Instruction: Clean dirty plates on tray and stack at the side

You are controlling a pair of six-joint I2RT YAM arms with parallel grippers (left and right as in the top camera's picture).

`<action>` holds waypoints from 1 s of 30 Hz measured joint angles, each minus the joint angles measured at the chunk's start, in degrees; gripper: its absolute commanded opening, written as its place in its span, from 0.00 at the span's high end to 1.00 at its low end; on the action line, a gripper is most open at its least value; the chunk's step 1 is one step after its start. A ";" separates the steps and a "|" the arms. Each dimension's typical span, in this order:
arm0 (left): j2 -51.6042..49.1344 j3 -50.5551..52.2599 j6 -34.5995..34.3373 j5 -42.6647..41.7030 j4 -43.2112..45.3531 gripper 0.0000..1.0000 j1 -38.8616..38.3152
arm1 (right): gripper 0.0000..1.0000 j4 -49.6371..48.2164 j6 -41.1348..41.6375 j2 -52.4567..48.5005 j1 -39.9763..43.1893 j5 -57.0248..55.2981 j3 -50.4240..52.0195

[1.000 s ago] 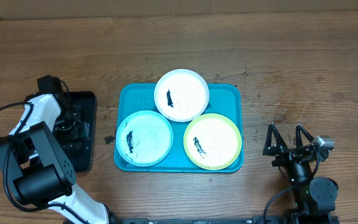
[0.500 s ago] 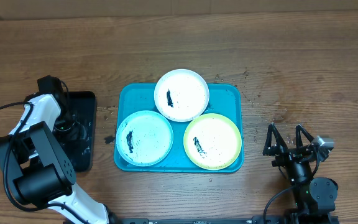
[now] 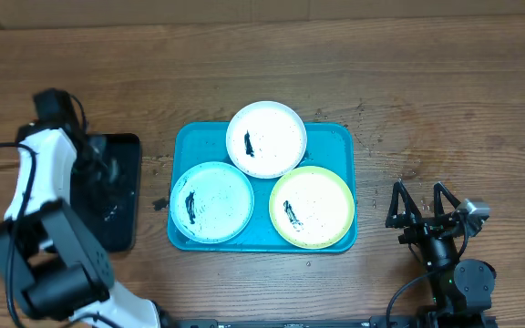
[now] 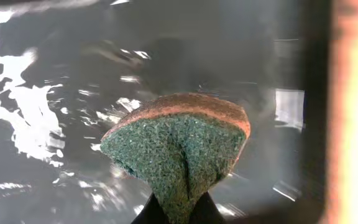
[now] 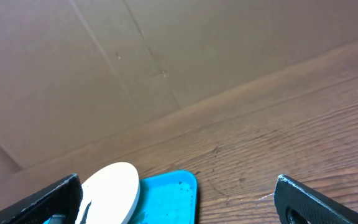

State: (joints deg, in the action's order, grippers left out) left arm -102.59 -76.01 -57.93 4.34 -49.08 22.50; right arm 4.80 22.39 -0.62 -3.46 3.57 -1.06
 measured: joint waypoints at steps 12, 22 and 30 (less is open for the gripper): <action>6.91 -0.61 8.46 -5.22 1.49 0.96 0.00 | 0.00 0.02 0.04 0.00 0.00 0.02 0.00; -1.79 2.73 8.85 -22.43 -0.39 0.96 5.31 | 0.00 -0.02 0.04 0.00 0.00 0.02 0.00; -1.79 2.73 8.85 -40.44 -3.65 0.96 15.10 | 0.00 0.00 0.04 0.00 0.00 0.02 0.00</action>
State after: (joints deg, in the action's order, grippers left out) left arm -104.38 -73.28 -49.08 -36.10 -52.73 37.60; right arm 4.80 22.44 -0.62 -3.46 3.60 -1.06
